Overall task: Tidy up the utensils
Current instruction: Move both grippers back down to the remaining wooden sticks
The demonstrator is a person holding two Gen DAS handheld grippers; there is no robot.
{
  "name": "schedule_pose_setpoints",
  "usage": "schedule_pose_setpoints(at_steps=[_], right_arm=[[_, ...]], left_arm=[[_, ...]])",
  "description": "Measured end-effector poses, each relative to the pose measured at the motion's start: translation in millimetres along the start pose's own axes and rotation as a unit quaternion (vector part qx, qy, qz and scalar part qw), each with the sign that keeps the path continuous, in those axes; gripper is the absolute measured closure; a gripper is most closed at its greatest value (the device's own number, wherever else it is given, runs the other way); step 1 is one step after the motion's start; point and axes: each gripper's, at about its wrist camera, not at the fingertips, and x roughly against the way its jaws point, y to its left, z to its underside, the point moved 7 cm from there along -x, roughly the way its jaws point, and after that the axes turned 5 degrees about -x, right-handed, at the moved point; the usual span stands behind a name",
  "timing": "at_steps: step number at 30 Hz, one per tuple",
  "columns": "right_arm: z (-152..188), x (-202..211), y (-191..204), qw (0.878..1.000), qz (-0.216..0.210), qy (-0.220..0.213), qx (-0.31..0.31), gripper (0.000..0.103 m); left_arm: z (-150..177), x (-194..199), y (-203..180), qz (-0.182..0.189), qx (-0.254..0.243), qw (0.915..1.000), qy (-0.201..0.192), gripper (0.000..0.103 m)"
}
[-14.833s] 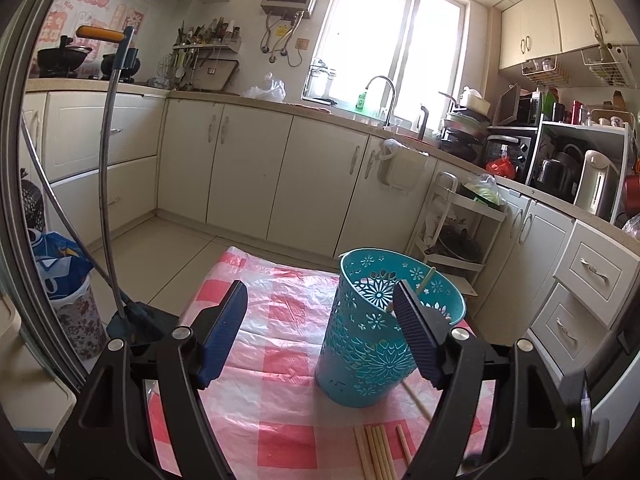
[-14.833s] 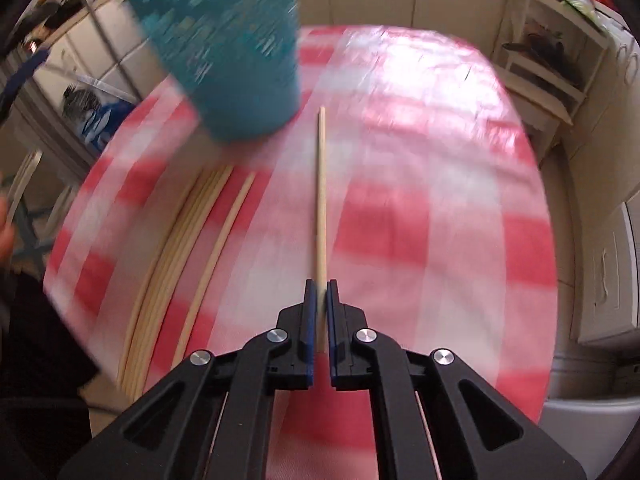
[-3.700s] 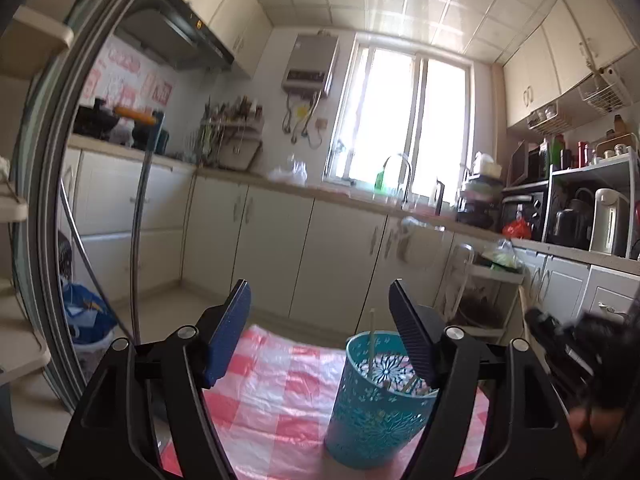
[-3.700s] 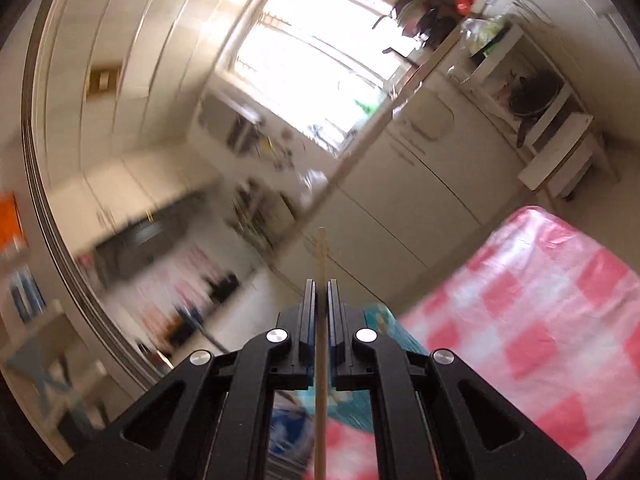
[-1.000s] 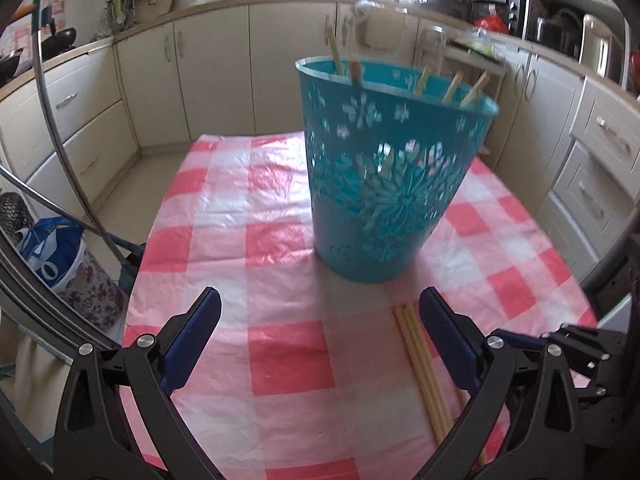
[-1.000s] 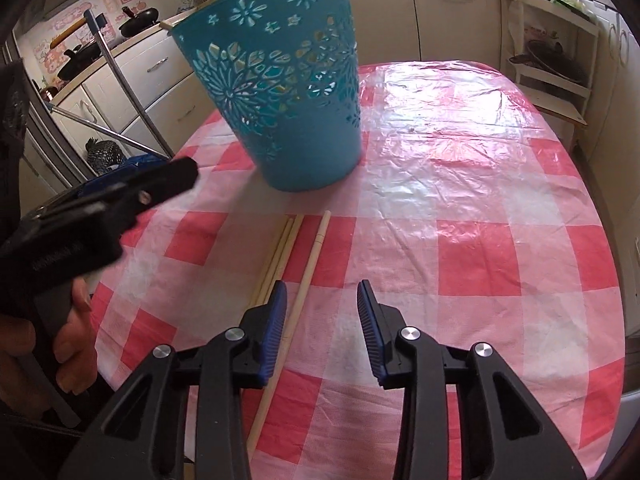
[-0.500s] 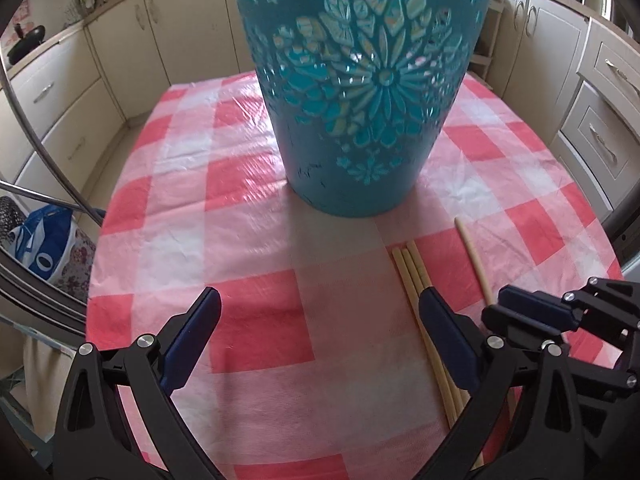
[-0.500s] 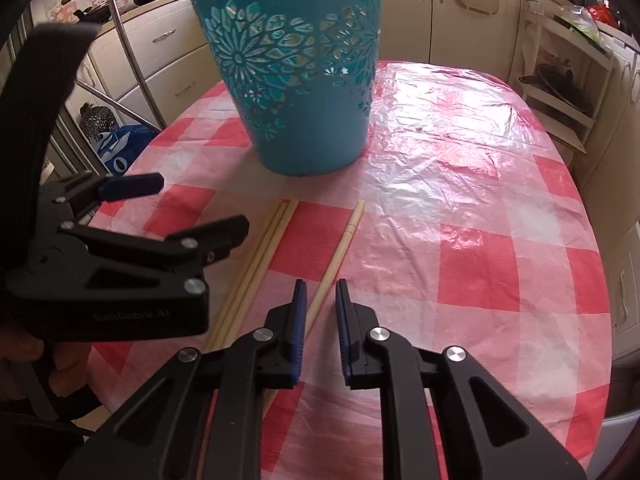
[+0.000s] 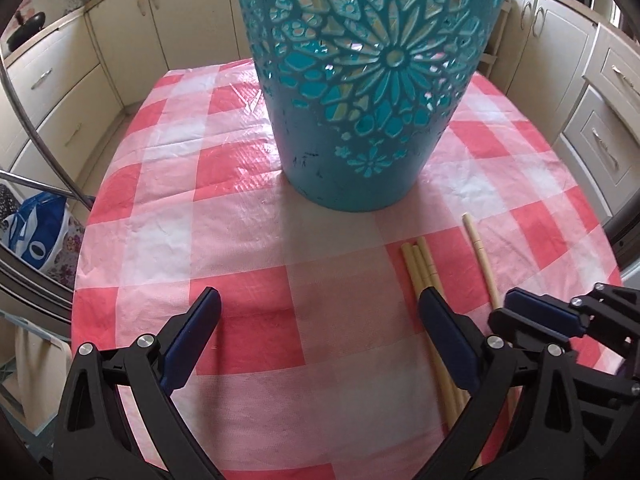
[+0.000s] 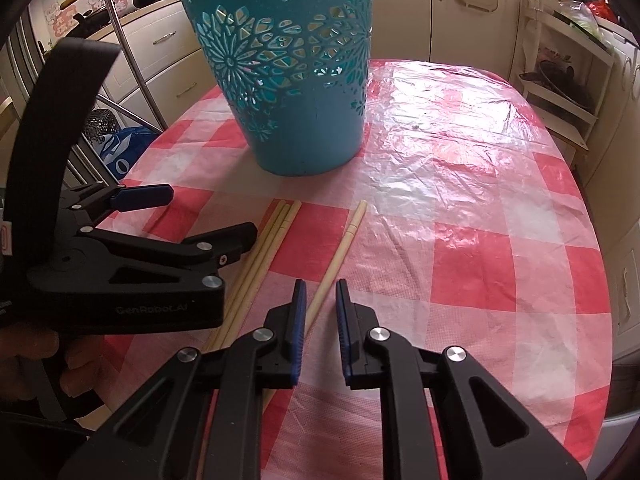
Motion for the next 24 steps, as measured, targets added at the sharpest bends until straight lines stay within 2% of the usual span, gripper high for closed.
schedule_pose_setpoints(at_steps=[20, 24], right_arm=[[-2.2, -0.6, 0.3, 1.0, 0.001, 0.0, 0.001, 0.086], [-1.5, -1.2, 2.6, 1.0, 0.007, 0.001, 0.013, 0.084]], left_arm=[[1.0, -4.3, -3.7, 0.013, 0.01, 0.9998, 0.011, 0.008], [1.7, -6.0, -5.7, 0.006, 0.004, 0.9999, 0.014, 0.008]])
